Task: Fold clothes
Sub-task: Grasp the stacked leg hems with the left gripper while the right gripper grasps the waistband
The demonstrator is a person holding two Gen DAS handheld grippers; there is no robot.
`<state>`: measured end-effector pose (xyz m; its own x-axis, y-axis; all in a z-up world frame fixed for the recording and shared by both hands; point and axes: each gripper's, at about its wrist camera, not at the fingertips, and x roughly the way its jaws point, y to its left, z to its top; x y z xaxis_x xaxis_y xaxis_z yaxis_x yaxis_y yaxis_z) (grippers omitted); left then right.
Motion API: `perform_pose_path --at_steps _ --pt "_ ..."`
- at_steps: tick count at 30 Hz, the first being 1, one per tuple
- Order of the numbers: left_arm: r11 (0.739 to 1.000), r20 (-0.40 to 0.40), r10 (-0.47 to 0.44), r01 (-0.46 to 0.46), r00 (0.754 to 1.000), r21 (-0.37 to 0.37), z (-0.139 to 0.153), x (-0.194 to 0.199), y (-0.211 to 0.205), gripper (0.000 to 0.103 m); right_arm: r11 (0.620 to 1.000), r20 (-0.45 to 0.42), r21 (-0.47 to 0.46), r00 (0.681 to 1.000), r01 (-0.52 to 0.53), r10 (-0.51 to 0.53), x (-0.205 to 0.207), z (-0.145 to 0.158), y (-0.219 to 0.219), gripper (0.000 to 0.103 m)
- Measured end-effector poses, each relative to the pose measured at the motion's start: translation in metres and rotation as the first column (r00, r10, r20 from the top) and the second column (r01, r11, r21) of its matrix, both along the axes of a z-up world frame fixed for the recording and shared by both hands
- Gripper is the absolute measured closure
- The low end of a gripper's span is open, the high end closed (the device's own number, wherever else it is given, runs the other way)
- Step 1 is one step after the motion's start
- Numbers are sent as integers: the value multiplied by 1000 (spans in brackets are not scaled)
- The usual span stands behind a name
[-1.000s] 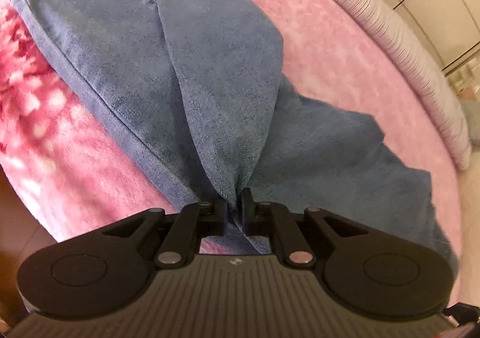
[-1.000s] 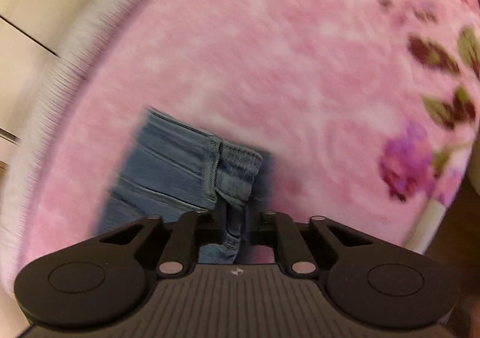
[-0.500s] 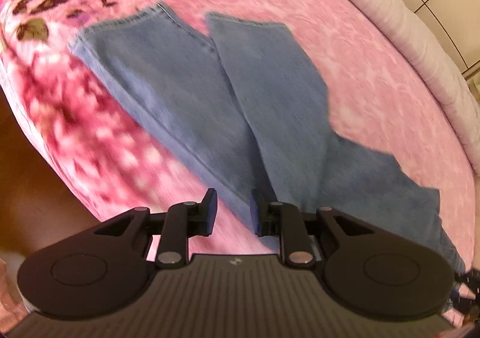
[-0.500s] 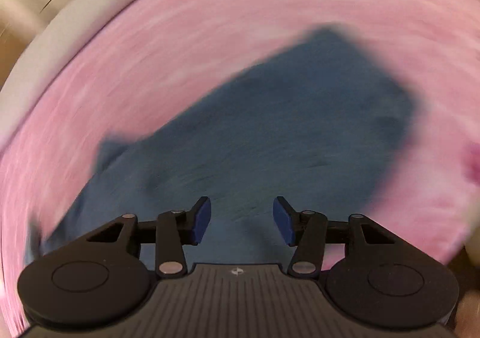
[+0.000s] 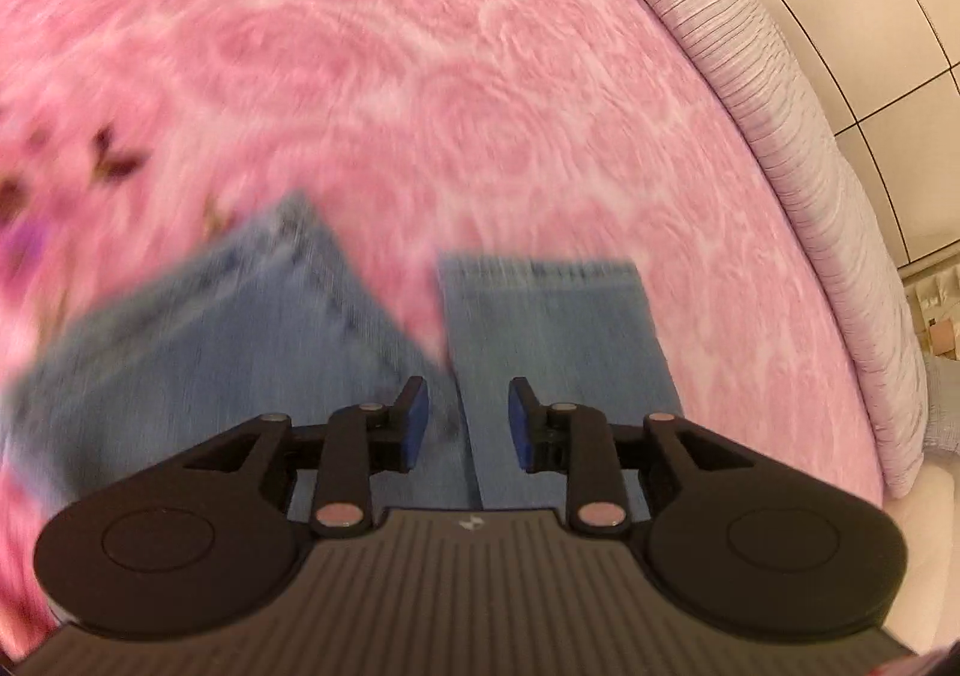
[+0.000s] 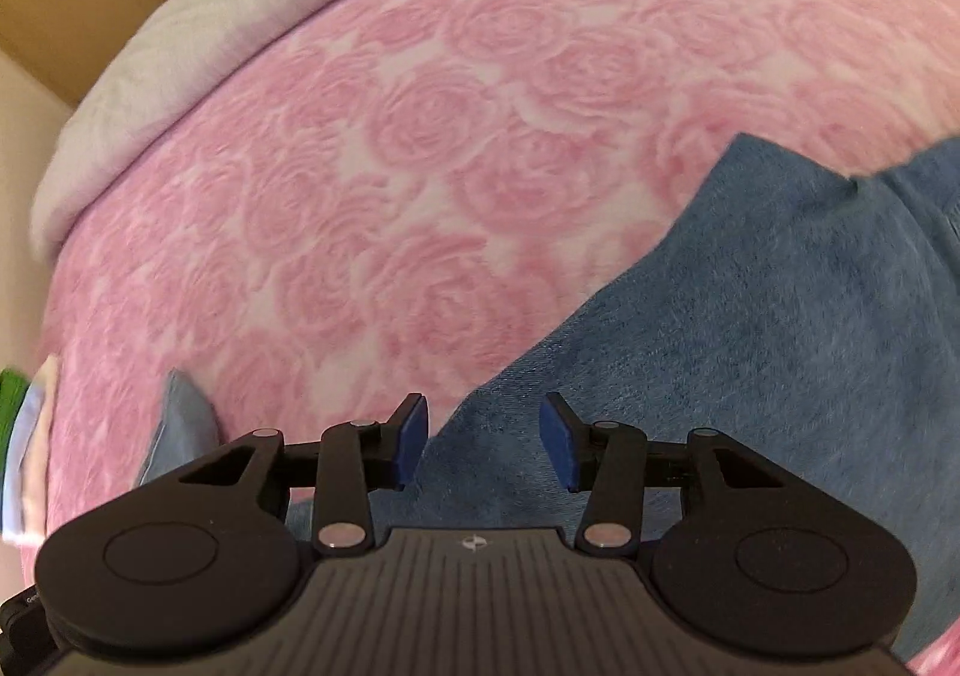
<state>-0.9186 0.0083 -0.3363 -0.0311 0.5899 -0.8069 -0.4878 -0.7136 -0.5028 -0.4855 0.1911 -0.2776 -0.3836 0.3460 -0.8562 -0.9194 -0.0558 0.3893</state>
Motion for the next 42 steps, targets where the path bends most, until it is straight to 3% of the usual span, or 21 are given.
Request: perform_pose_path --at_steps 6,7,8,9,11,14,16,18,20,23,27,30,33,36,40,42 --pt "999 61 2 -4 998 32 -24 -27 24 76 993 63 11 991 114 -115 1 -2 -2 52" --pt "998 82 4 -9 997 60 -24 -28 23 94 993 71 8 990 120 -121 1 -2 -3 52" --pt "996 104 6 -15 995 87 -25 -30 23 103 992 78 3 989 125 -125 0 -3 -3 52" --pt "993 119 13 -27 993 115 -22 -31 19 103 992 84 0 988 127 -127 -1 -4 -4 52" --pt "978 111 31 -53 993 204 2 -32 -3 103 992 89 -6 988 124 -123 -3 -3 -6 52" --pt "951 34 60 -68 998 302 45 -34 -57 103 995 87 -6 991 99 -98 -8 -1 -6 52" --pt "963 -24 80 -71 997 261 57 -37 -97 103 997 86 -6 993 80 -79 -10 -1 -6 52" --pt "986 -4 99 -98 995 139 35 -39 -127 102 998 81 -7 995 66 -66 -11 -1 -7 51" --pt "985 56 165 -167 985 49 3 -39 -150 102 999 74 -7 996 54 -53 -10 -2 -10 49" --pt "964 78 246 -252 966 81 -18 -29 -165 99 1000 74 -20 997 9 -7 -8 -7 -14 48" --pt "950 38 278 -280 960 140 -1 -16 -165 103 999 77 -23 997 -25 27 3 -5 -23 46" --pt "944 -12 252 -243 968 223 24 -7 -167 103 999 79 -31 996 -43 45 15 -5 -31 46" --pt "960 -14 247 -243 969 141 12 -3 -172 103 997 76 -47 995 -54 57 28 -8 -42 46" --pt "948 43 303 -306 952 93 -2 -6 -181 103 990 -26 -128 998 -56 53 39 -16 -60 46" --pt "906 118 378 -393 918 154 -4 -6 -185 96 967 -182 -244 983 -71 26 53 -25 -84 46" --pt "900 144 387 -407 911 154 -8 -8 -181 92 951 -257 -299 966 -85 5 61 -29 -96 46"
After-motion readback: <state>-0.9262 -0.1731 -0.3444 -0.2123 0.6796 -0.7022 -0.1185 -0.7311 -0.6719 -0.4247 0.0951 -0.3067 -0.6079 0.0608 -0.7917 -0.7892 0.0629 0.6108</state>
